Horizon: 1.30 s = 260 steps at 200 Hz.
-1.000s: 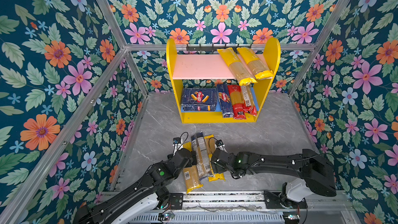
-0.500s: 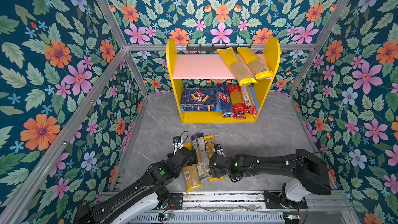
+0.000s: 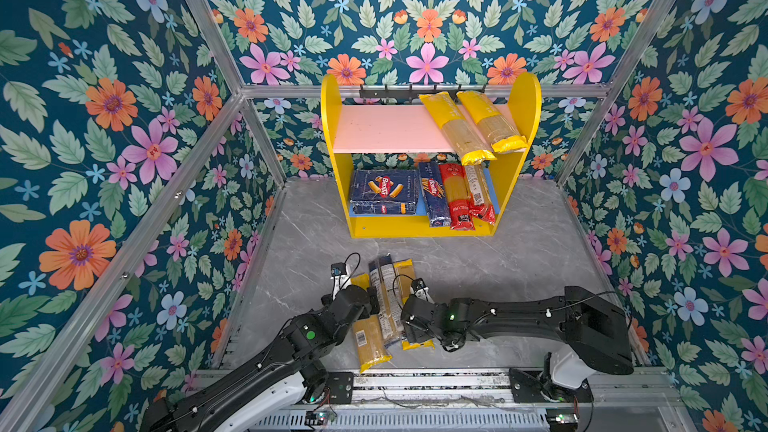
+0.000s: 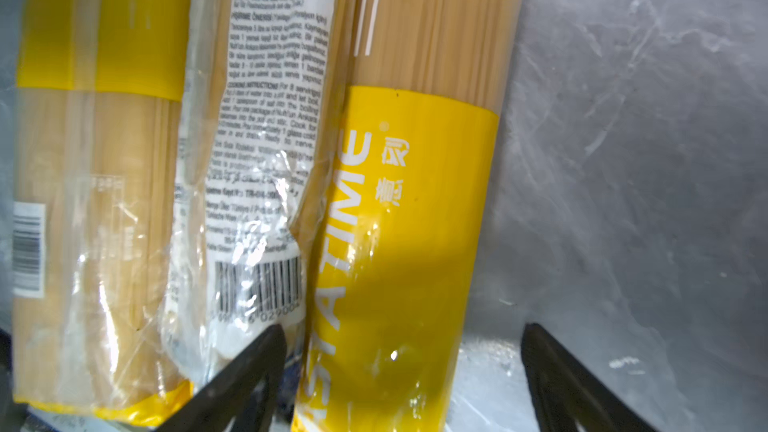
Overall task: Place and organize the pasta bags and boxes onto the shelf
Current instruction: 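Lower the right gripper onto the last yellow PASTATIME pack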
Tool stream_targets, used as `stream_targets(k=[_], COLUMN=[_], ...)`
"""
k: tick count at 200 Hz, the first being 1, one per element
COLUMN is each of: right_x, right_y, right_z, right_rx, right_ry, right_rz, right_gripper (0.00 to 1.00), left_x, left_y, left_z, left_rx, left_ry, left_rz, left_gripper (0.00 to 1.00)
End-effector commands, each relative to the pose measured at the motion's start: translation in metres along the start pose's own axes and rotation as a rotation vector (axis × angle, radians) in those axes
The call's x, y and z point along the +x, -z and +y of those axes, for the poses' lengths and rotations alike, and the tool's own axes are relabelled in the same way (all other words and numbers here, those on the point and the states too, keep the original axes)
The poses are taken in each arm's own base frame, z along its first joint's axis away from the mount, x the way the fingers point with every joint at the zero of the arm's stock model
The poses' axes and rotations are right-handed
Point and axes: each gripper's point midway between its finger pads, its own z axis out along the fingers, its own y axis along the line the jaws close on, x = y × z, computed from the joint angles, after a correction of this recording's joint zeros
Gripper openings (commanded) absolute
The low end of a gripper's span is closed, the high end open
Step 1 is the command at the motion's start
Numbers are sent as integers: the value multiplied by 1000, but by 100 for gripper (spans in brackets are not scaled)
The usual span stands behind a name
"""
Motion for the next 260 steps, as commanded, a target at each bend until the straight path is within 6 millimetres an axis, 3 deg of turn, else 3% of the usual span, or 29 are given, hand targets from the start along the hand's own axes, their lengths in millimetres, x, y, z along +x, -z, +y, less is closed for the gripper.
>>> stream_targets(k=[1,148,211,260], right_x=[5,14,22,19], right_y=[-6,-25,-38,-30], right_z=[1,13,0,-45], right_rx=[7,10,114,243], right_ry=[-1,2,-8,-39], right_rz=[21,78,123,137], right_gripper=[89,90,90,90], left_x=[-3,-4,-7,-5], left_y=[1,1,5,3], left_z=[4,8,10,9], left_rx=[-21,-29,-27,-33], left_ry=[2,16,25,17], left_rz=[-14,-33,-46,-38], left_gripper=[100,99,99,99])
